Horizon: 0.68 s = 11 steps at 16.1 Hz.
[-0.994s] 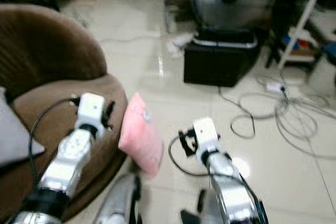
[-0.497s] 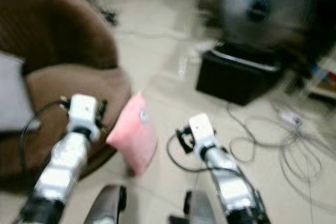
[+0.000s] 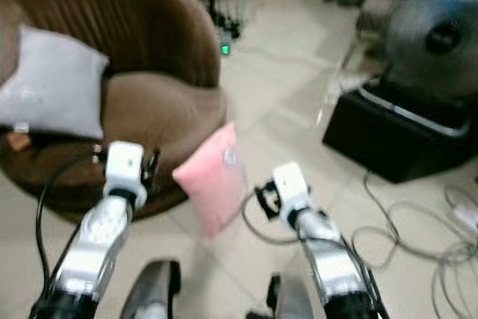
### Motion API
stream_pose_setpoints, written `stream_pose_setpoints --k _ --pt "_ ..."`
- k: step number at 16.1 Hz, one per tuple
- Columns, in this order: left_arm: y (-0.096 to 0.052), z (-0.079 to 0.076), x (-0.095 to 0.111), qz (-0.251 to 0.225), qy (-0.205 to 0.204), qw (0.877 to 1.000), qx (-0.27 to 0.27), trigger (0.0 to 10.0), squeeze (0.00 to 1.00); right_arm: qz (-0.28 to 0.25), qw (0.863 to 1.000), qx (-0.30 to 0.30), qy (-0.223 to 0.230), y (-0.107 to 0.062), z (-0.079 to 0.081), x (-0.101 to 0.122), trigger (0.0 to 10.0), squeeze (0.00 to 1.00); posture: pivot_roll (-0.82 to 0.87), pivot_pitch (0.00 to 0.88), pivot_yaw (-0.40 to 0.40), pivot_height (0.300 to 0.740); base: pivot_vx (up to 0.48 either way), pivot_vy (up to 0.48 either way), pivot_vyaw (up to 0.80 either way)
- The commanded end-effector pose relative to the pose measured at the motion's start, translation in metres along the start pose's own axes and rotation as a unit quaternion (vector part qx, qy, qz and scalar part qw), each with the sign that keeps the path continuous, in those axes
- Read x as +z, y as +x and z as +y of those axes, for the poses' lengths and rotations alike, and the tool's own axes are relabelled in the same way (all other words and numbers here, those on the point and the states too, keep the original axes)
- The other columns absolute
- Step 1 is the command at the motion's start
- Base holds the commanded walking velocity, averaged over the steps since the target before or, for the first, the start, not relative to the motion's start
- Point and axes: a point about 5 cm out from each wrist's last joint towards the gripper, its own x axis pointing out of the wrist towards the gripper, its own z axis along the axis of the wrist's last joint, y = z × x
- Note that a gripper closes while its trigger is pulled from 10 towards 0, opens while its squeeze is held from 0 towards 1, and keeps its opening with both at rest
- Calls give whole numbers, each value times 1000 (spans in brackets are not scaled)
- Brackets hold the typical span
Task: Move the pillow to the sofa from floor
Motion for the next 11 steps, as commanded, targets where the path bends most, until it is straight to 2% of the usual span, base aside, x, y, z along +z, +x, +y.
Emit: stream_pose_setpoints --k 1,6,11 --pt "2 5 3 -3 12 1000 -4 10000 0 -3 1000 -9 10 -2 -1 0 10000 0 38 0 8 585 0 0 0" --pt "6 -1 5 -7 13 999 -33 10000 0 2 998 -45 32 -7 -5 -7 10000 0 -1 0 52 585 334 0 0" --pt "8 -6 8 -11 9 998 -54 10000 0 2 997 -59 39 -12 -6 -11 10000 0 -17 0 75 585 442 0 0"
